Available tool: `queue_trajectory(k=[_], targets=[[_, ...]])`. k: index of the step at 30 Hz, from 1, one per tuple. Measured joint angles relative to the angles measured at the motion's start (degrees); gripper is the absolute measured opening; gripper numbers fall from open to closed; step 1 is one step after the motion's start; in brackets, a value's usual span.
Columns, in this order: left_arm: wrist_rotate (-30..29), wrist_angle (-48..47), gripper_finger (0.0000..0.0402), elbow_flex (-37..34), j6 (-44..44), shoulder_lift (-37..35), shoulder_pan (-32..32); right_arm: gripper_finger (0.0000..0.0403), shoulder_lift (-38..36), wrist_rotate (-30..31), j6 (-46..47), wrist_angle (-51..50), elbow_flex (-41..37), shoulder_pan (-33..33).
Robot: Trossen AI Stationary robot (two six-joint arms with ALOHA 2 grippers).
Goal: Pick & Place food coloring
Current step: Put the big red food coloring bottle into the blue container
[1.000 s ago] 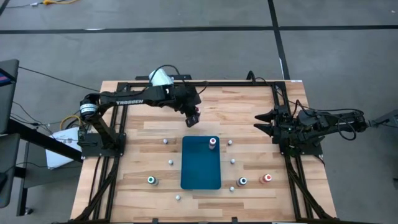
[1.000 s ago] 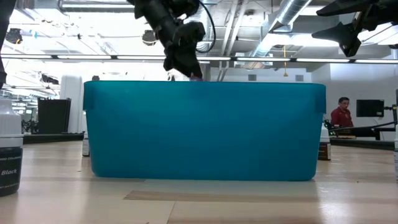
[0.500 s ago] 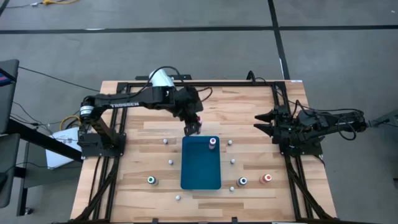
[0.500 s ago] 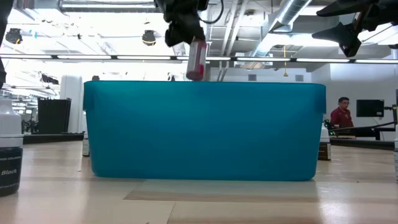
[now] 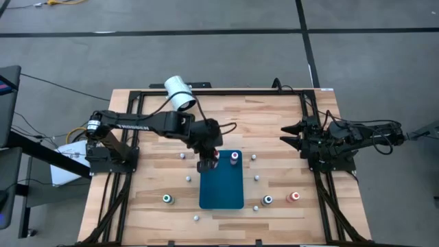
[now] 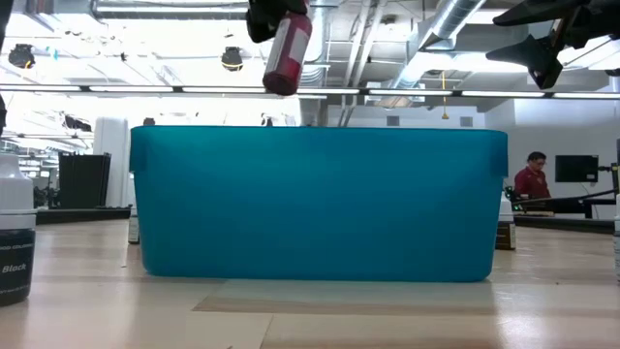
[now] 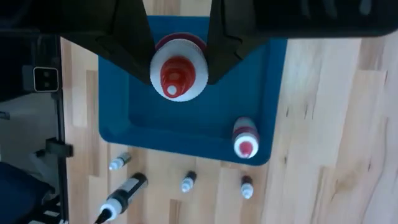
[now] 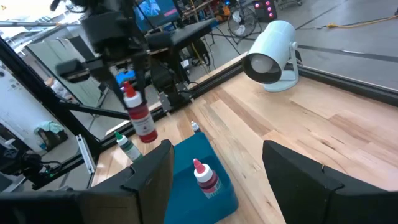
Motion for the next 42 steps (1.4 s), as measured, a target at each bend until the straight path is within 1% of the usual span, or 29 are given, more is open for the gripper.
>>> queue_trajectory(k=[2, 7, 11, 13, 23, 27, 30, 33, 37, 42], targets=[[-1.1, -0.1, 0.0110, 0.0, -0.8, 0.0, -0.7, 0.0235, 0.0, 0.0, 0.0, 0.0, 0.0, 0.0], [-1.9, 1.1, 0.0112, 0.0, -1.3, 0.0, -1.5, 0.0235, 0.0, 0.0, 0.0, 0.0, 0.0, 0.0], [-2.7, 3.6, 0.0113, -0.2, -1.2, 0.0, -1.6, 0.0235, 0.0, 0.0, 0.0, 0.0, 0.0, 0.0], [-4.0, 6.4, 0.0113, -1.3, -1.0, 0.0, -1.6, 0.0235, 0.0, 0.0, 0.0, 0.0, 0.0, 0.0], [-12.4, 19.9, 0.0113, -13.6, -0.4, 0.1, -1.6, 0.0235, 0.0, -0.1, 0.0, 0.1, 0.0, 0.0], [-13.0, 28.7, 0.0114, -19.1, -0.9, 0.1, -1.6, 0.0235, 0.0, -0.1, 0.0, 0.1, 0.0, 0.0], [-13.1, 32.8, 0.0114, -22.5, -1.7, 0.1, -1.6, 0.0235, 0.0, -0.1, 0.0, 0.1, 0.0, 0.0], [-14.4, 32.3, 0.0114, -23.7, -2.6, 0.1, -1.6, 0.0235, 0.0, -0.1, 0.0, 0.1, 0.0, 0.0], [-18.8, 32.5, 0.0114, -23.8, -0.8, 0.1, -1.7, 0.0235, 0.0, 0.0, 0.0, 0.1, 0.0, 0.0], [-19.7, 33.0, 0.0114, -23.8, 0.0, 0.1, -1.7, 0.0235, 0.0, 0.0, 0.0, 0.3, 0.0, 0.0]])
